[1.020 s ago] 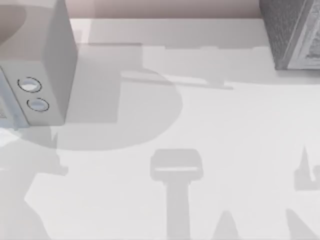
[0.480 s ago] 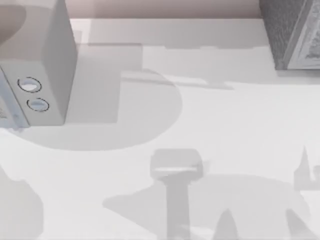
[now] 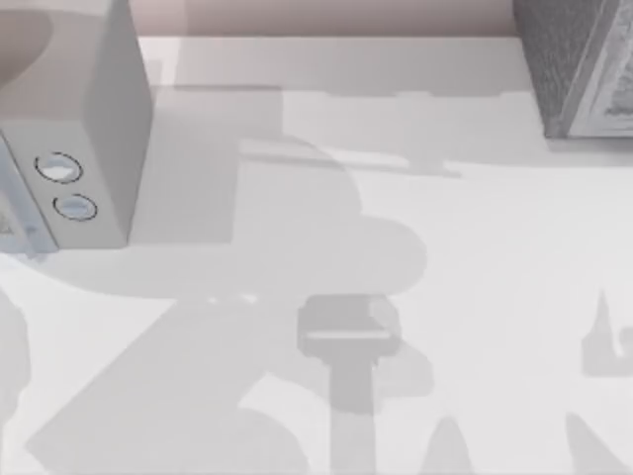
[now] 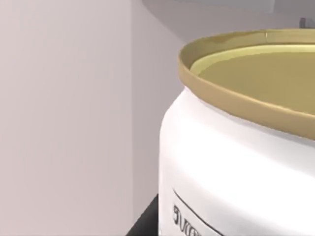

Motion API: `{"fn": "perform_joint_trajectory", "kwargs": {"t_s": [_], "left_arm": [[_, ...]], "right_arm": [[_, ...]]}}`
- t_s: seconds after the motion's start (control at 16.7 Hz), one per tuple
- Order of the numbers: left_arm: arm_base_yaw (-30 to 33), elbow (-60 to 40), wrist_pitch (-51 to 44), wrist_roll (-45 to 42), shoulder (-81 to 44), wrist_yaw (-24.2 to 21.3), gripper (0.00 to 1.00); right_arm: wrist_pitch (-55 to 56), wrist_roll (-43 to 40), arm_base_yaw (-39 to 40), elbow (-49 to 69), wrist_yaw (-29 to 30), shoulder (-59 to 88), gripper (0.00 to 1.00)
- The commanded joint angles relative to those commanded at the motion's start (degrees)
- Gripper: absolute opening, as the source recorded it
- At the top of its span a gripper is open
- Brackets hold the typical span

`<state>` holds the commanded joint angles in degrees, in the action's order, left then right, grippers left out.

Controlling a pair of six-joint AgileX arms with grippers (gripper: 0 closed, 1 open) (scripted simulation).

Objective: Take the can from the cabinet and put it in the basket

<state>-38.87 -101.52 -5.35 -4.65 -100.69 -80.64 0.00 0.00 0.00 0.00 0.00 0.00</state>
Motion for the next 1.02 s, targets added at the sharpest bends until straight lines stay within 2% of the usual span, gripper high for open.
{"fn": "perform_joint_trajectory", "kwargs": {"t_s": [0.36, 0.78, 1.02], "left_arm": [[-0.11, 0.97, 0.07, -0.02, -0.25, 0.33, 0.0], [7.88, 4.45, 8.68, 1.73, -1.75, 7.8, 0.0], [8.17, 4.8, 8.89, 1.99, -1.99, 8.09, 0.0]], "right_arm": [[0.0, 0.0, 0.0, 0.0, 0.0, 0.0, 1.0], [0.0, 0.0, 0.0, 0.0, 0.0, 0.0, 1.0], [0.0, 0.0, 0.0, 0.0, 0.0, 0.0, 1.0]]}}
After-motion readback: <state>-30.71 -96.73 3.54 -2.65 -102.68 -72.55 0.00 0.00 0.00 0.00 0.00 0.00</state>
